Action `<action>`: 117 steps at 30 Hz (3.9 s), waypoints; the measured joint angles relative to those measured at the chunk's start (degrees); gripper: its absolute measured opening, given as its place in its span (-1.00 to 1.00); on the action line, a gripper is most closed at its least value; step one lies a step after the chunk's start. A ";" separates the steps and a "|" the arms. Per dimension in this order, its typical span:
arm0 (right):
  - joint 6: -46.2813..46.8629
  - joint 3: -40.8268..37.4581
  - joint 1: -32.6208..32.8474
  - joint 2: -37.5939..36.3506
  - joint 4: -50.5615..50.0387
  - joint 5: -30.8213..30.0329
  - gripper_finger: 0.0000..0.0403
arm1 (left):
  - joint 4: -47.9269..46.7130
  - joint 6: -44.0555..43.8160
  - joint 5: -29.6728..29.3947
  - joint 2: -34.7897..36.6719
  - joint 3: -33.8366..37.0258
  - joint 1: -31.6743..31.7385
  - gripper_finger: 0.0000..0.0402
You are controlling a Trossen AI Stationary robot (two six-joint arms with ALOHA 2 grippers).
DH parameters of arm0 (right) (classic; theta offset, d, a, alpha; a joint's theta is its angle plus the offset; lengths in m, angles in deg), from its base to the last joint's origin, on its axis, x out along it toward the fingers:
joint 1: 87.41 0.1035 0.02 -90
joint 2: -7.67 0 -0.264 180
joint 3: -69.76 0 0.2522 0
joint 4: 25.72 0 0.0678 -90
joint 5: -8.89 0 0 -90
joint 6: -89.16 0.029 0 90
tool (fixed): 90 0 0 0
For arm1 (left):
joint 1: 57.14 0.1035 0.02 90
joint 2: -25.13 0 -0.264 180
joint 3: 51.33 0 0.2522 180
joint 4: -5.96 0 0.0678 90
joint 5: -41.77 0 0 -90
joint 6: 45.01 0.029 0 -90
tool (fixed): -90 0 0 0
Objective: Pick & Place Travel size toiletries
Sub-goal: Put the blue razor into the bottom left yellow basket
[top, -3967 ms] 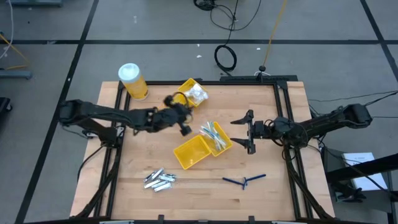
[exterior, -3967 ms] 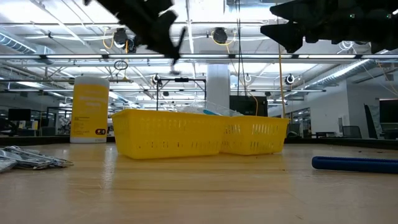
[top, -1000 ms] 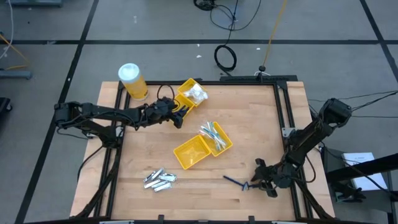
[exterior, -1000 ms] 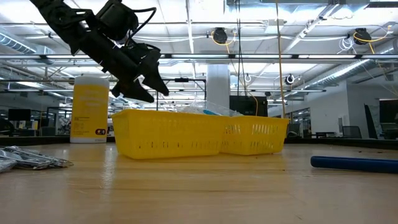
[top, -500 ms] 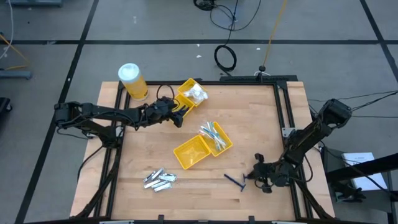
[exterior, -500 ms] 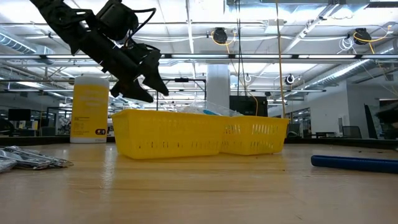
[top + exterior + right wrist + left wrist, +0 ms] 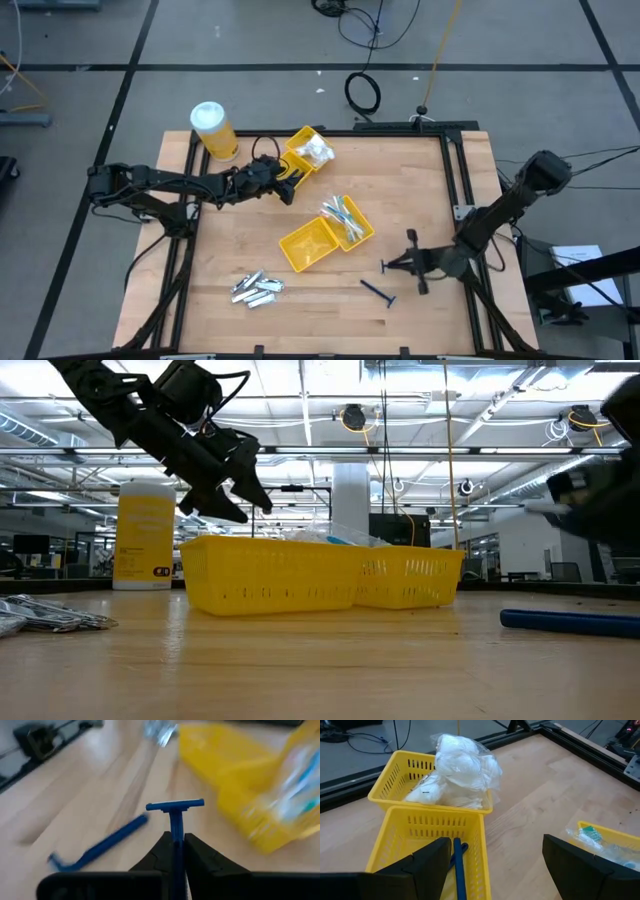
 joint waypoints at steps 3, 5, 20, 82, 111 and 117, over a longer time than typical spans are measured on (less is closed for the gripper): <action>-7.19 0.07 -1.94 -5.29 3.19 -2.07 -0.92 | 0.16 0.00 0.02 0.00 0.00 -0.10 0.53; -12.13 0.05 -3.89 -8.44 5.72 -2.36 -0.92 | 0.21 0.00 0.02 -0.02 0.00 -0.35 0.53; -20.05 0.12 -33.45 -6.91 38.88 31.06 -0.93 | 43.93 22.89 6.89 -18.94 -1.69 -11.28 0.53; -11.20 34.54 -29.91 17.75 -26.21 21.66 -0.37 | -19.61 25.17 -8.28 -20.18 -29.33 -22.84 0.53; -6.29 34.78 -39.82 25.94 -34.52 33.56 -0.53 | -19.41 22.47 -8.13 -20.20 -29.29 -21.57 0.53; -3.16 34.82 -42.44 25.75 -43.41 33.64 -0.55 | -19.40 22.47 -8.13 -20.19 -29.29 -21.57 0.53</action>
